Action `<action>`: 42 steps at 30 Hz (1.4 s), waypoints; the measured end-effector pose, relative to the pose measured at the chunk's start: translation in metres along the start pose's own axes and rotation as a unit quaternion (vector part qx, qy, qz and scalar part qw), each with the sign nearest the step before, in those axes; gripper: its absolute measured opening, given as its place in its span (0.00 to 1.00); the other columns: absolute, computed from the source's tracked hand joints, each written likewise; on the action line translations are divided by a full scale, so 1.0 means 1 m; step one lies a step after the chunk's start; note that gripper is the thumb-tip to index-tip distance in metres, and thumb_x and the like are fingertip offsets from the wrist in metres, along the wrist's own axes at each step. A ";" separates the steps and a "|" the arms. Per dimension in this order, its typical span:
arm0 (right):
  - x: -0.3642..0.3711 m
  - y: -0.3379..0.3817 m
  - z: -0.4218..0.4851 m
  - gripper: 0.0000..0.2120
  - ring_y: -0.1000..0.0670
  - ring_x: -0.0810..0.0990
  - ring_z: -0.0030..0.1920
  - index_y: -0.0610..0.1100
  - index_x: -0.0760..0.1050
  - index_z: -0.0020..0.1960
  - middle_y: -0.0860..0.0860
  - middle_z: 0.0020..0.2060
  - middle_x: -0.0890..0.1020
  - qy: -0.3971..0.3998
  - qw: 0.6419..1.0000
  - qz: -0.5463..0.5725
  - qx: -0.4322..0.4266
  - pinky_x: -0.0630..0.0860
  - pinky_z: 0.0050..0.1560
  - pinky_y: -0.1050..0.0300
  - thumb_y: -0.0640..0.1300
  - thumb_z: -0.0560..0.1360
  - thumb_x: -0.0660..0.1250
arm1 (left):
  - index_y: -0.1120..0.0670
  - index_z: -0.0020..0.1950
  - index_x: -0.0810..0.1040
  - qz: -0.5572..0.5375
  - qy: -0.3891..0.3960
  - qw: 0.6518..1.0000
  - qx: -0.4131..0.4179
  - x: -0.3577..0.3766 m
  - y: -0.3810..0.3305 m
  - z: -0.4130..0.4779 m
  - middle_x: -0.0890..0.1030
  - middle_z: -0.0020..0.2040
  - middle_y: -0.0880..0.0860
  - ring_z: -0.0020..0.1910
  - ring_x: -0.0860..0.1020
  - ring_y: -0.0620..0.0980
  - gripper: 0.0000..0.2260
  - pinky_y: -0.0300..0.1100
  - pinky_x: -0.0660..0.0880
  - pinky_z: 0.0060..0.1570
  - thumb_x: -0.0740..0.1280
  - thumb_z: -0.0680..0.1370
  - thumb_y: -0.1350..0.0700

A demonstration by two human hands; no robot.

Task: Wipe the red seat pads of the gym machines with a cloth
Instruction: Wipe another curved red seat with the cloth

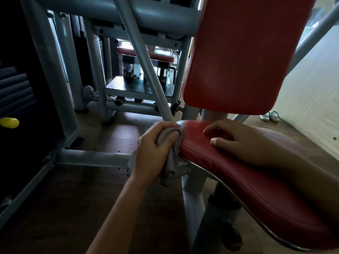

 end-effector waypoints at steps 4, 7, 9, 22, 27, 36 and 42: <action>-0.002 -0.002 0.001 0.12 0.62 0.74 0.59 0.56 0.77 0.62 0.58 0.60 0.77 -0.012 1.000 0.026 0.002 0.64 0.55 0.75 0.50 0.79 0.67 | 0.52 0.51 0.84 -0.015 0.022 0.997 -0.068 0.004 0.012 0.041 0.86 0.48 0.47 0.50 0.82 0.41 0.05 0.36 0.75 0.52 0.69 0.80 0.58; -0.002 -0.004 0.000 0.12 0.59 0.75 0.59 0.53 0.78 0.62 0.56 0.59 0.78 -0.026 0.999 0.030 0.011 0.64 0.53 0.78 0.48 0.79 0.68 | 0.47 0.49 0.83 0.010 0.059 0.993 -0.107 0.007 0.019 0.054 0.86 0.47 0.48 0.48 0.81 0.42 0.05 0.40 0.74 0.51 0.68 0.80 0.53; -0.002 -0.005 0.000 0.11 0.57 0.76 0.59 0.53 0.79 0.60 0.55 0.58 0.79 -0.038 0.998 0.039 0.015 0.67 0.58 0.69 0.47 0.78 0.69 | 0.42 0.49 0.81 0.095 0.081 0.990 -0.064 0.006 0.011 0.046 0.85 0.49 0.44 0.50 0.81 0.42 0.03 0.40 0.74 0.51 0.67 0.78 0.47; -0.019 -0.045 -0.012 0.11 0.46 0.80 0.45 0.43 0.82 0.43 0.47 0.39 0.84 -0.265 0.931 0.130 0.216 0.71 0.46 0.52 0.46 0.77 0.64 | 0.50 0.65 0.76 0.223 0.283 0.933 0.027 0.061 -0.082 0.056 0.79 0.61 0.49 0.61 0.76 0.46 0.14 0.43 0.71 0.64 0.67 0.81 0.48; -0.022 -0.048 -0.017 0.11 0.43 0.82 0.45 0.44 0.82 0.42 0.47 0.39 0.84 -0.290 0.904 0.213 0.232 0.77 0.51 0.44 0.46 0.77 0.63 | 0.51 0.69 0.76 0.160 0.302 0.939 -0.046 0.042 -0.077 0.062 0.77 0.64 0.51 0.63 0.75 0.47 0.14 0.41 0.71 0.63 0.64 0.82 0.57; -0.027 -0.046 -0.015 0.10 0.48 0.83 0.47 0.47 0.83 0.46 0.52 0.41 0.85 -0.316 0.889 0.272 0.190 0.77 0.53 0.49 0.49 0.76 0.64 | 0.43 0.67 0.79 0.230 0.288 0.930 -0.003 0.059 -0.057 0.046 0.83 0.60 0.43 0.58 0.79 0.38 0.14 0.34 0.71 0.62 0.62 0.83 0.45; -0.023 -0.034 -0.018 0.10 0.58 0.79 0.54 0.55 0.82 0.48 0.57 0.50 0.83 -0.231 0.936 0.257 0.071 0.72 0.56 0.59 0.44 0.80 0.64 | 0.41 0.53 0.81 0.154 0.127 0.979 -0.041 0.073 -0.046 0.039 0.85 0.50 0.42 0.51 0.81 0.43 0.11 0.44 0.77 0.56 0.60 0.80 0.42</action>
Point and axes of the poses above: each hand's wrist, its own z-axis towards the middle knuckle, its own x-axis out of the palm, y = z × x, the point moved 3 cm from there along z, towards the middle knuckle
